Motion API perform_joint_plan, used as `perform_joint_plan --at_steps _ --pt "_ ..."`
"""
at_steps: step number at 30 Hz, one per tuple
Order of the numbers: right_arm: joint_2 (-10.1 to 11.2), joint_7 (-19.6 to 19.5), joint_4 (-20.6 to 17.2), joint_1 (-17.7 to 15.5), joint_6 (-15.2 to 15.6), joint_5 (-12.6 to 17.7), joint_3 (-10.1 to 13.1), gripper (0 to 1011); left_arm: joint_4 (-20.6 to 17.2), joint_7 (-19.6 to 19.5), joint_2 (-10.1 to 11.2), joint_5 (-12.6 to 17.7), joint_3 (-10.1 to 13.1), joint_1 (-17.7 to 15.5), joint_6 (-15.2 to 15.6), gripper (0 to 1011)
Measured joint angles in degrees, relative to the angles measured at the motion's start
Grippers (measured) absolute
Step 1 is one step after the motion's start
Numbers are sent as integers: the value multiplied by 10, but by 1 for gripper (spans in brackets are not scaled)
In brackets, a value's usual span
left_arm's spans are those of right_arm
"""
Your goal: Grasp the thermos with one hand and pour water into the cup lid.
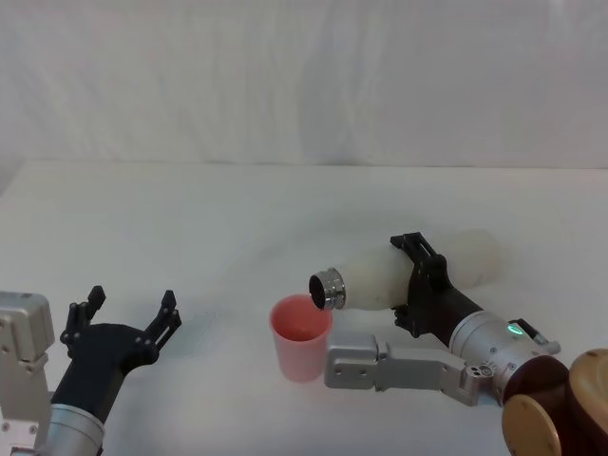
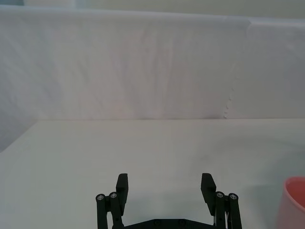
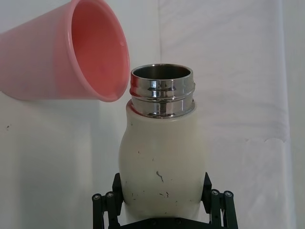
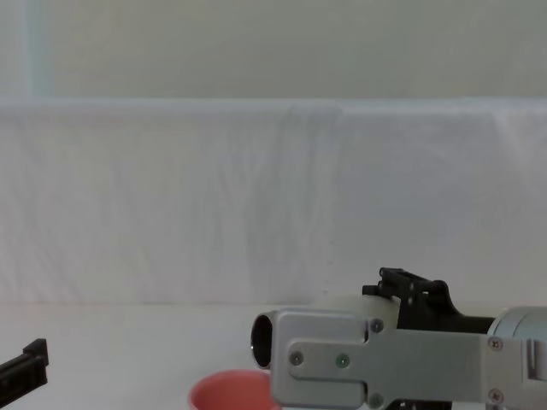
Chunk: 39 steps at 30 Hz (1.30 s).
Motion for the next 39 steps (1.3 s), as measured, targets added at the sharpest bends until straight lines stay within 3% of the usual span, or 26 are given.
perform_joint_plan --at_steps 39 --pt "-3 15 12 23 5 -39 -24 957 0 0 0 0 0 0 0 1001"
